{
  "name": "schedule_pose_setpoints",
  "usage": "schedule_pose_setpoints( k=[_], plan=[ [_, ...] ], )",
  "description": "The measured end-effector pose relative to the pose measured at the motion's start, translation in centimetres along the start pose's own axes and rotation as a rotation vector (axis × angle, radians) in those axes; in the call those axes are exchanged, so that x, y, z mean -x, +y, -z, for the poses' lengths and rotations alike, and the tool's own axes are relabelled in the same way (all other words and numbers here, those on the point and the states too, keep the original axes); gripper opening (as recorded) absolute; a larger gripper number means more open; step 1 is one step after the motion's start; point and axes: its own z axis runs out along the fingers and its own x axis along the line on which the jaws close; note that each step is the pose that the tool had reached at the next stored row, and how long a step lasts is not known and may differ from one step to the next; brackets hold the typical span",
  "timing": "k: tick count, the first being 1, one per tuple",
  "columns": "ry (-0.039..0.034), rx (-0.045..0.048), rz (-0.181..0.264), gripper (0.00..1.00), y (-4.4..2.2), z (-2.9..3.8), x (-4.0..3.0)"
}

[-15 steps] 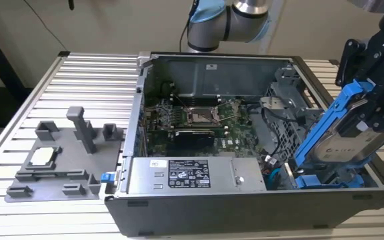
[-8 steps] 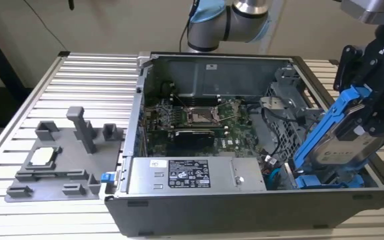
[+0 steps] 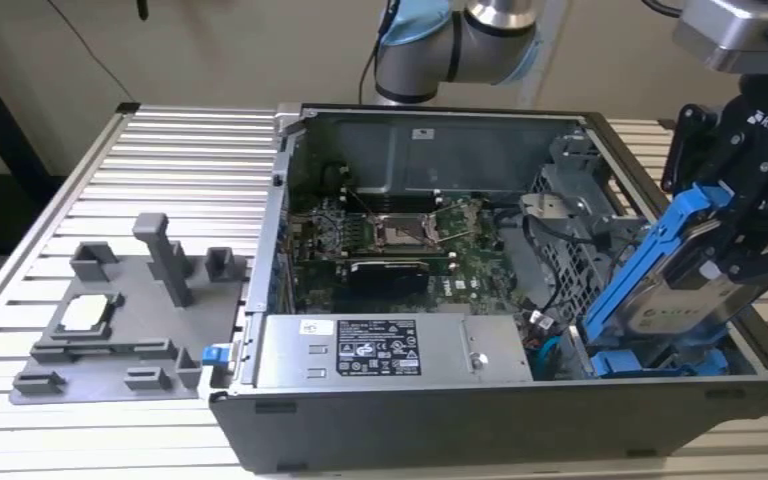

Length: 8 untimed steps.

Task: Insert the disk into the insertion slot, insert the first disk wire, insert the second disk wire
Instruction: 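Insert the disk into the insertion slot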

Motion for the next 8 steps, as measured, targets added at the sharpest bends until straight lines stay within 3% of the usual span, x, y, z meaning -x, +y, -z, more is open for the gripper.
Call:
schedule_pose_setpoints(
  k=[8],
  plan=[
    [-0.0035, 0.0001, 0.000, 0.33, -0.19, -0.85, 0.01]
  ],
)
